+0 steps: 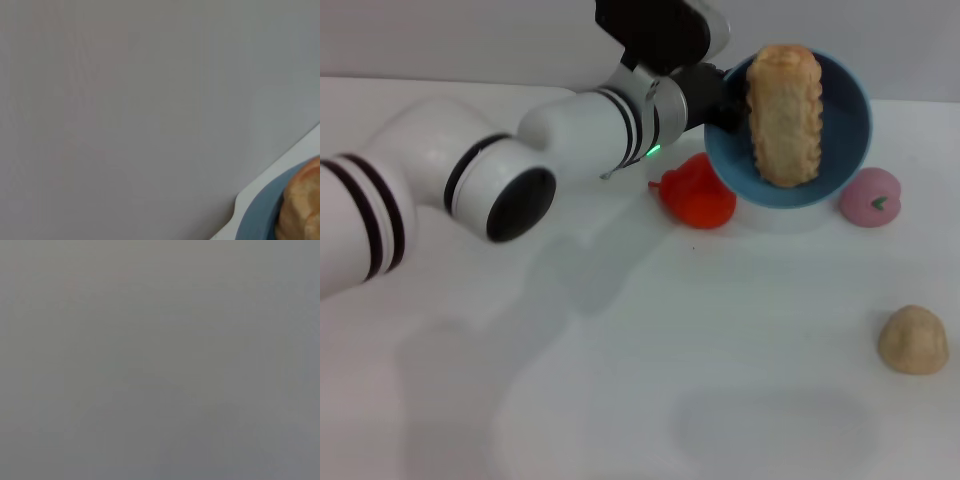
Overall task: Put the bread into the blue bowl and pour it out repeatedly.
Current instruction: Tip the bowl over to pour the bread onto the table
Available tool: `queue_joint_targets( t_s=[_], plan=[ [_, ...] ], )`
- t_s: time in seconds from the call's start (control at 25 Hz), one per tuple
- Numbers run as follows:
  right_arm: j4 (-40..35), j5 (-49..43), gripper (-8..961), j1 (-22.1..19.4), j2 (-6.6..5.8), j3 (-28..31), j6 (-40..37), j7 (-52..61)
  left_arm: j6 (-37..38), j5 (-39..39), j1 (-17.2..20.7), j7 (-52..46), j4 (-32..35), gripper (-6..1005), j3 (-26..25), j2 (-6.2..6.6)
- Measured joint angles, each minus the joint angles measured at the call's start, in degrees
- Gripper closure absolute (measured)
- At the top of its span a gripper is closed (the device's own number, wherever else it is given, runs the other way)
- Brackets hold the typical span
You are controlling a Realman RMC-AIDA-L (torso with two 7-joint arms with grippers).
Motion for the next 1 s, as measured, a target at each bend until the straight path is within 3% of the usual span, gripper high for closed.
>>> queue_joint_targets(
  t_s=[0.16, 0.36, 0.64, 1.0],
  plan=[
    [0.05, 0.04, 389, 0.06, 0.00, 0.03, -0.02, -0.06, 8.20, -0.01, 1.78, -0.01, -1.21, 1000, 4.59, 0.00],
    [0.08, 0.07, 389, 0.09, 0.00, 0.04, -0.05, -0.09, 12.85, -0.02, 2.51, -0.02, -3.55, 1000, 7.68, 0.00],
    [0.18, 0.11, 389, 0.38, 0.06, 0.04, -0.06, -0.23, 20.93, -0.01, 6.38, 0.14, -5.01, 999, 10.73, 0.00],
    [0.44, 0.27, 388, 0.64, 0.03, 0.04, -0.05, -0.25, 27.41, 0.00, 8.20, 0.61, -8.11, 1000, 13.35, 0.00]
  ],
)
